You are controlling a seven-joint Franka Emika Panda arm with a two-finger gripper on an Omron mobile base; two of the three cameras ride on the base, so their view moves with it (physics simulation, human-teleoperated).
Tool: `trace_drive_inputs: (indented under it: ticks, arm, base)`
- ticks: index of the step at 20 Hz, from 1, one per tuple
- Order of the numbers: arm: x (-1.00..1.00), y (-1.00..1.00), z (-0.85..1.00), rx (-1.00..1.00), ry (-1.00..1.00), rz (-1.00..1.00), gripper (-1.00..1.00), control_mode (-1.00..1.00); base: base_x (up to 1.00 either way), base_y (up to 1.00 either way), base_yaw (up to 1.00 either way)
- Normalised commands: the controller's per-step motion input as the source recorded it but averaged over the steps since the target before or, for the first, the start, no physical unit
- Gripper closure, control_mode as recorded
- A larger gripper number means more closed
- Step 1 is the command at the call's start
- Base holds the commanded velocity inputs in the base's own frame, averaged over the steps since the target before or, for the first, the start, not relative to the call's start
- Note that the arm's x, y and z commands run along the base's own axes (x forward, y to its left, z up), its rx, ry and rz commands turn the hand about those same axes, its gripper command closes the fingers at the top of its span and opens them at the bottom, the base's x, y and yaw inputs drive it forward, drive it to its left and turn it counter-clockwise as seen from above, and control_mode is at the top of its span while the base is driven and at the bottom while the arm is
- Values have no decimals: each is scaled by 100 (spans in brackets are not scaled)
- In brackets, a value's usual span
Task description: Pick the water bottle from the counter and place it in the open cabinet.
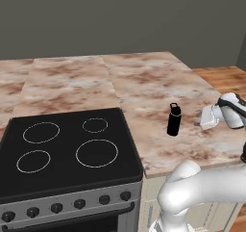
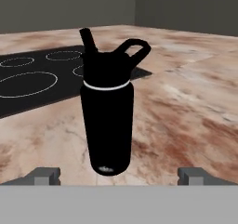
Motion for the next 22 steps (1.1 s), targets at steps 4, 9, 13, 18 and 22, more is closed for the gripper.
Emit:
trace_drive_inputs:
  ticks: [4,9,13,18,22]
  arm:
    - [0,26,-19,0,0,0,-100,-100]
    - [0,26,-2,0,0,0,-100,-100]
    - [0,29,-11,0,0,0,-100,-100]
    - [0,30,-16,0,0,0,-100,-100]
    - [4,17,-11,0,0,0,-100,-100]
  base:
    - [0,0,0]
    - [0,0,0]
    - [0,0,0]
    - [0,0,0]
    - [0,0,0]
